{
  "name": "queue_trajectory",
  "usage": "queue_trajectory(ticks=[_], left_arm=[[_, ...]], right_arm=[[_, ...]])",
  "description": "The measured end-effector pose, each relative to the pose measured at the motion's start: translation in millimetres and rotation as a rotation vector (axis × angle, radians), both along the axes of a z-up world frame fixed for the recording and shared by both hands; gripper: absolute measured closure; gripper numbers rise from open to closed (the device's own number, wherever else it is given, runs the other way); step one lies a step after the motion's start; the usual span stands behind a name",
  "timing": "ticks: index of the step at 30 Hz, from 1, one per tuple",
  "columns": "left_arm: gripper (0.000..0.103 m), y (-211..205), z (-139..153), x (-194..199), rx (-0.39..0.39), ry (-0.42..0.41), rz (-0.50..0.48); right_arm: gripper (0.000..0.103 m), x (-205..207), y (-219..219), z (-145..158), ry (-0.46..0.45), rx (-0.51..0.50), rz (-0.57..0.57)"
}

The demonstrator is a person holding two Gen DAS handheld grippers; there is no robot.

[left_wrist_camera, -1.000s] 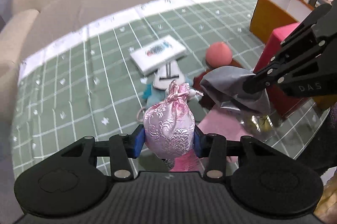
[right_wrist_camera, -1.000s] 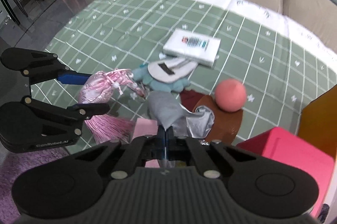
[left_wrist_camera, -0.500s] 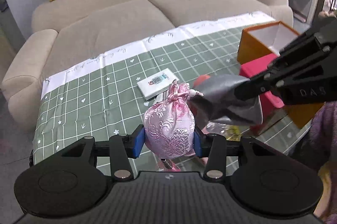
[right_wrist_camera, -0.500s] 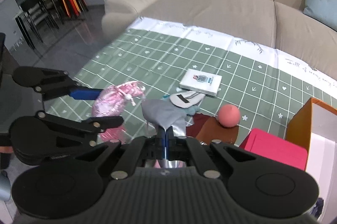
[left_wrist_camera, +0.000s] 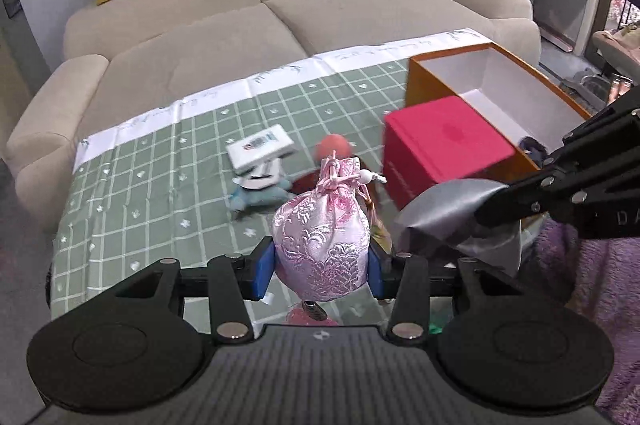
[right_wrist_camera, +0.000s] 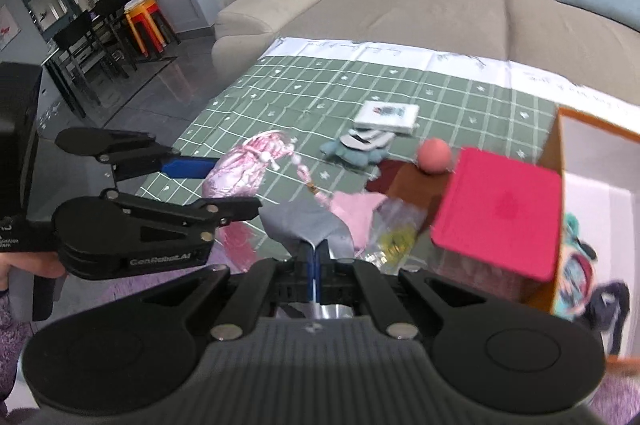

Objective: Organize soft objects
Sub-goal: 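Lift the pink pouch and grey cloth and carry them toward the white box, then lower the pouch and grey cloth into the white box and open both tools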

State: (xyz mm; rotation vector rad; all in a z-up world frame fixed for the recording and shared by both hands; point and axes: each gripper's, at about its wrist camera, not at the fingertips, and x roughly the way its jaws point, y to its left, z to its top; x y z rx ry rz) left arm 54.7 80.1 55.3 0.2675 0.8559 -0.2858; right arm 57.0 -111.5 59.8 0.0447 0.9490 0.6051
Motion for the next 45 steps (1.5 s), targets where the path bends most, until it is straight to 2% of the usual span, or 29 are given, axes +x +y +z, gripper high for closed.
queue_trajectory(ticks=[7, 11, 14, 24, 29, 40, 45], left_arm=[[0.051, -33.5, 1.4, -21.5, -0.044, 0.018, -0.045], [0.051, -60.8, 4.7, -27.3, -0.051, 0.026, -0.102], [0.051, -82.8, 8.4, -25.3, -0.096, 0.052, -0.151], [0.051, -162.1, 16.6, -14.9, -0.06, 0.026, -0.322], [0.051, -193.2, 22.5, 3.1, -0.046, -0.003, -0.376], [0.051, -248.1, 50.0, 55.7, -0.049, -0.097, -0.424], [0.051, -267.7, 35.5, 84.6, -0.01, -0.085, -0.428]], right_arm=[[0.103, -27.7, -51.2, -2.8, 0.007, 0.031, -0.097], [0.103, -37.1, -82.2, -2.2, 0.0, 0.043, -0.163], [0.103, -41.6, -104.1, 0.9, -0.013, 0.048, -0.214], [0.103, -49.2, -173.8, 7.9, -0.062, 0.046, -0.385], [0.103, -40.1, -204.4, 15.4, -0.099, 0.066, -0.468], [0.103, 5.1, -242.6, 41.9, -0.207, 0.094, -0.544], [0.103, 35.3, -259.1, 21.0, -0.161, 0.089, -0.558]])
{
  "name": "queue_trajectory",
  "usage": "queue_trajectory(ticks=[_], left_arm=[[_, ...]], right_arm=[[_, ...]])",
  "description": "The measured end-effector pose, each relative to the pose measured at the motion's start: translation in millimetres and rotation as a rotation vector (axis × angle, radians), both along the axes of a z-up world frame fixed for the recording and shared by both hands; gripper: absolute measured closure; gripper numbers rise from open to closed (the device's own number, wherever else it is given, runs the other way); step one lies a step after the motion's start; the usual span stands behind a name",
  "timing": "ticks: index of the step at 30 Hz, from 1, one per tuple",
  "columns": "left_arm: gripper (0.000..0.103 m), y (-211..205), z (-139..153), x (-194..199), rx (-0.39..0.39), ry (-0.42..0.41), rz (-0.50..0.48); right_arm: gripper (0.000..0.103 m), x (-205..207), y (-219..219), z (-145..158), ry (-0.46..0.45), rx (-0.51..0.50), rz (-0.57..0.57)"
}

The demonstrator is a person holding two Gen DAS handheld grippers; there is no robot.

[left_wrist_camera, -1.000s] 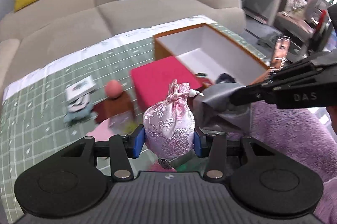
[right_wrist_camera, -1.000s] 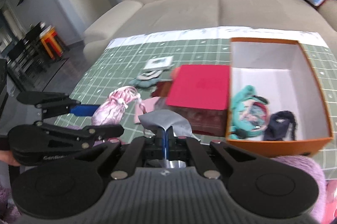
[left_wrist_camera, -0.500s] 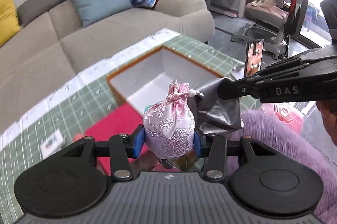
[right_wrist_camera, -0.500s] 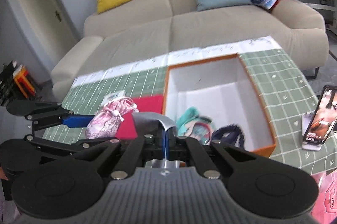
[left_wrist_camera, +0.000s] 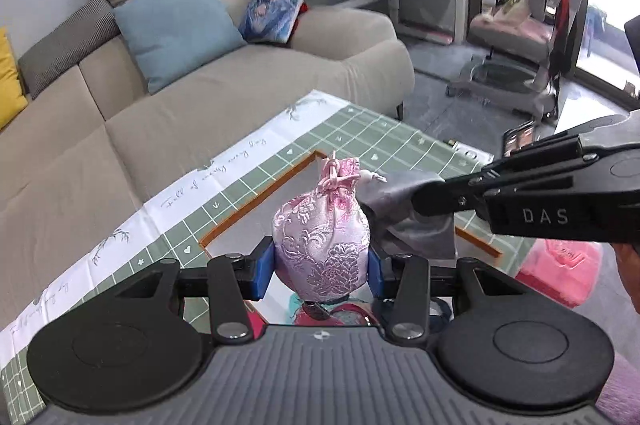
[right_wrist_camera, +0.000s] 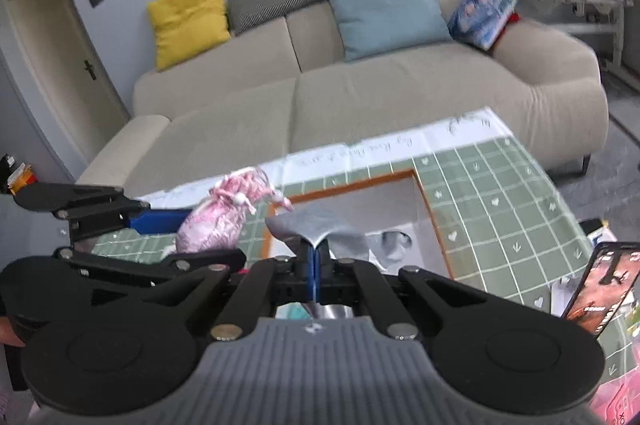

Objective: Organize soft objects
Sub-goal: 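Lower the pouch and grey cloth into the white box and open both tools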

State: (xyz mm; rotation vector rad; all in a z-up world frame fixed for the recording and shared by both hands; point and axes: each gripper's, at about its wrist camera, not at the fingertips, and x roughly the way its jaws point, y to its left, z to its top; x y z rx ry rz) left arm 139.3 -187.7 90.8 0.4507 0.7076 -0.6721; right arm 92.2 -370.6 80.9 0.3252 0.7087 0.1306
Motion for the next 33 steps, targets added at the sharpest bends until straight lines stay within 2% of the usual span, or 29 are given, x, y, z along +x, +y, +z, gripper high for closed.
queue_trajectory(ticks=[5, 9, 17, 22, 28, 31, 32, 33], left_arm=[[0.051, -18.2, -27.2, 24.2, 0.054, 0.044, -0.023], [0.051, -29.1, -51.0, 46.4, 0.102, 0.063, -0.026], [0.051, -41.9, -115.7, 90.5, 0.325, 0.113, -0.027], [0.05, -43.2, -140.6, 98.6, 0.401, 0.115, -0.033], [0.046, -40.9, -154.9, 100.6, 0.412, 0.119, -0.026], [0.039, -42.6, -156.6, 102.0, 0.41, 0.129, -0.028], [0.037, -41.8, -156.5, 102.2, 0.411, 0.127, -0.025], [0.037, -40.6, -155.5, 101.7, 0.41, 0.126, -0.024]], right_arm=[[0.103, 30.4, -12.8, -41.1, 0.098, -0.012, -0.013], [0.103, 44.2, -12.2, -65.6, 0.131, -0.049, -0.01], [0.103, 79.7, -0.2, -113.7, 0.25, -0.185, 0.044], [0.103, 94.1, 5.9, -137.2, 0.32, -0.249, 0.068], [0.102, 97.9, 6.2, -151.7, 0.366, -0.252, 0.082], [0.098, 96.3, 7.2, -152.7, 0.372, -0.256, 0.082], [0.097, 95.9, 7.5, -152.5, 0.373, -0.259, 0.082], [0.091, 95.5, 8.2, -152.0, 0.374, -0.263, 0.083]])
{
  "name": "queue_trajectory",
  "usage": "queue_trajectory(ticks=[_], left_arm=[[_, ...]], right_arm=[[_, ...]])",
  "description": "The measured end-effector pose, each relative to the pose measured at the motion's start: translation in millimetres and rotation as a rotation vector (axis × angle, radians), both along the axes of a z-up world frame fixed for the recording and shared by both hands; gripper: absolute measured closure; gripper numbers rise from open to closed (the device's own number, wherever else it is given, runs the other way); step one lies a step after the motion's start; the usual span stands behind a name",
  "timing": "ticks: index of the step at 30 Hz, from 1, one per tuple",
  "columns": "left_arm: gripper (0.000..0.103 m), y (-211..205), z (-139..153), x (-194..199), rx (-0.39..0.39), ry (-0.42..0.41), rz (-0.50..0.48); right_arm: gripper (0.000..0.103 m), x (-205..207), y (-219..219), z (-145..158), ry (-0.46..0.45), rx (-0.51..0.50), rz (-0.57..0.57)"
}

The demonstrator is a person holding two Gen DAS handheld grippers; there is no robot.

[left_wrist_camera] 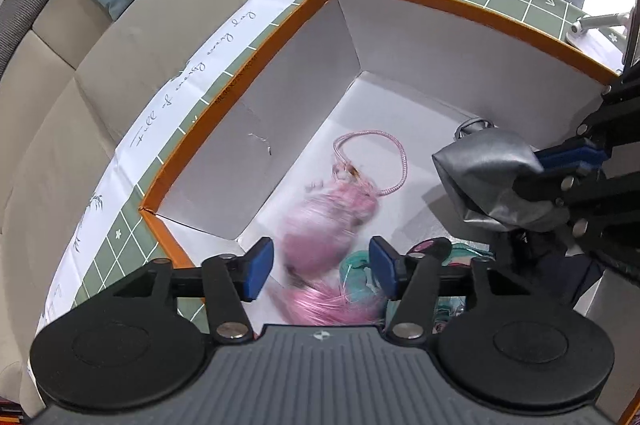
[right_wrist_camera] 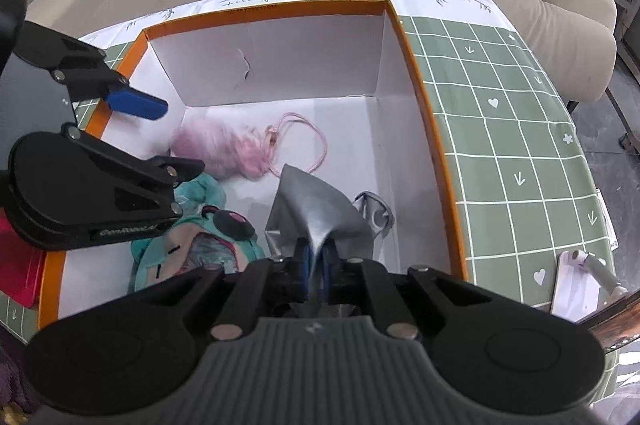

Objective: Organize soft objects
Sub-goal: 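Lower the pouch and grey cloth into the white box and open both tools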

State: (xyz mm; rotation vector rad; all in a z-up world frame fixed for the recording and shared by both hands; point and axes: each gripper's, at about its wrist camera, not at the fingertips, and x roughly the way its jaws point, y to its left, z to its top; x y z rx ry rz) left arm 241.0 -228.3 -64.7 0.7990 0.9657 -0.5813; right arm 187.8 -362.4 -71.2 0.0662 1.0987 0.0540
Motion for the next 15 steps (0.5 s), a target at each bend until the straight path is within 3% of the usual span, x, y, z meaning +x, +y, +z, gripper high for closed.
queue_trajectory(ticks=[1, 2, 3, 15], left_arm=[[0.037, 1.5, 1.9, -0.6, -0.006, 0.0, 0.0], [0.037, 1.7, 1.4, 0.8, -0.012, 0.0, 0.001], [0.037, 2.9, 3.6, 0.2, -0.022, -0.002, 0.003], [0.037, 17.6, 48.8, -29.0, -0.091, -0.078, -0.004]], right_arm=[[0.085, -0.7, 0.6, 0.7, 0.002, 0.0, 0.003], [0.07, -1.6, 1.0, 1.6, -0.001, 0.0, 0.004], [0.065, -3.6, 2.1, 4.5, -0.01, -0.004, 0.007], [0.051, -37.1, 22.8, 47.6, -0.098, -0.025, 0.049]])
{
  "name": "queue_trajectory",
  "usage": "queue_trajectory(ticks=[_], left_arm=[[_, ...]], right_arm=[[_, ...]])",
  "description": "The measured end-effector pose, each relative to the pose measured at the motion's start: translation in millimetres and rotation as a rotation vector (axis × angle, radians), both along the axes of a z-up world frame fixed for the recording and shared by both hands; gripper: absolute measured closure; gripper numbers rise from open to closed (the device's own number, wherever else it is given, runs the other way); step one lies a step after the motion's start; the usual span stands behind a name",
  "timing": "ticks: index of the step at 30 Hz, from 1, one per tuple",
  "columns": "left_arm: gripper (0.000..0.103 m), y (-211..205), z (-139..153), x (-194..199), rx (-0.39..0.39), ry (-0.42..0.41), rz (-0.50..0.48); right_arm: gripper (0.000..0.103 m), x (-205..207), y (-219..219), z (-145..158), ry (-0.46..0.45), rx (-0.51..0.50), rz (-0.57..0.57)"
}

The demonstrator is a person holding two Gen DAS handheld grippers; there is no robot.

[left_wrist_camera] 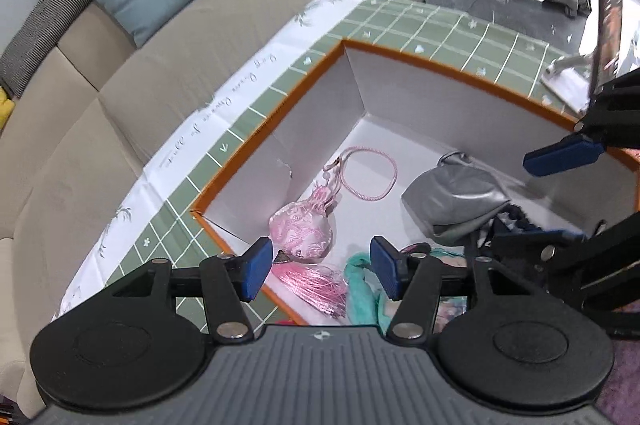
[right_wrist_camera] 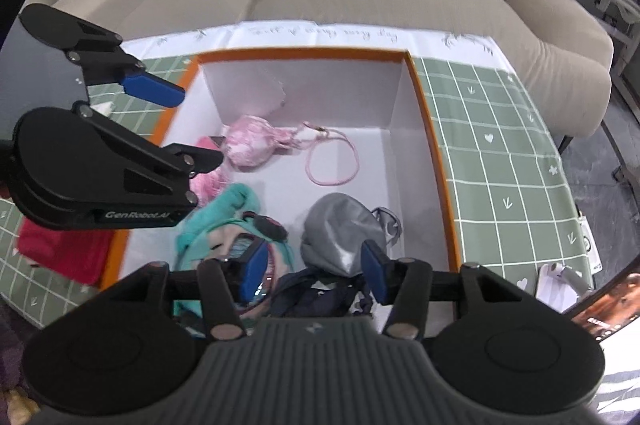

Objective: Organize soft objects
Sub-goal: 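Lower the pouch and grey cloth into the white box and open both tools, then move both tools back over the pink cloth and clear bag on the mat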

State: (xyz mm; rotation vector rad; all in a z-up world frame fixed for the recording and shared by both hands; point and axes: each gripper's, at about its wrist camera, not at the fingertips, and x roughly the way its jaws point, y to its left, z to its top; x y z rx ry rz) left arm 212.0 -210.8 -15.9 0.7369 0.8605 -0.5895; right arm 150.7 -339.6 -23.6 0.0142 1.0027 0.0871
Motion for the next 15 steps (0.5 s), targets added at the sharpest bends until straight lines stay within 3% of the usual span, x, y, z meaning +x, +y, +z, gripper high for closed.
queue_trajectory(ticks=[2, 6, 15], left_arm=[[0.037, 5.8, 8.6, -8.1, -0.026, -0.007, 0.0], [0.037, 21.2, 25.1, -27.5, -0.099, -0.024, -0.016], [0.037, 55.6, 50.0, -78.7, -0.196, -0.062, -0.005]], right_arm=[[0.05, -8.1, 4.2, 8.5, -0.017, 0.006, 0.01], [0.035, -28.6, 13.7, 25.1, -0.064, 0.014, 0.005], [0.029, -73.6, 35.8, 47.0, -0.118, 0.058, -0.03]])
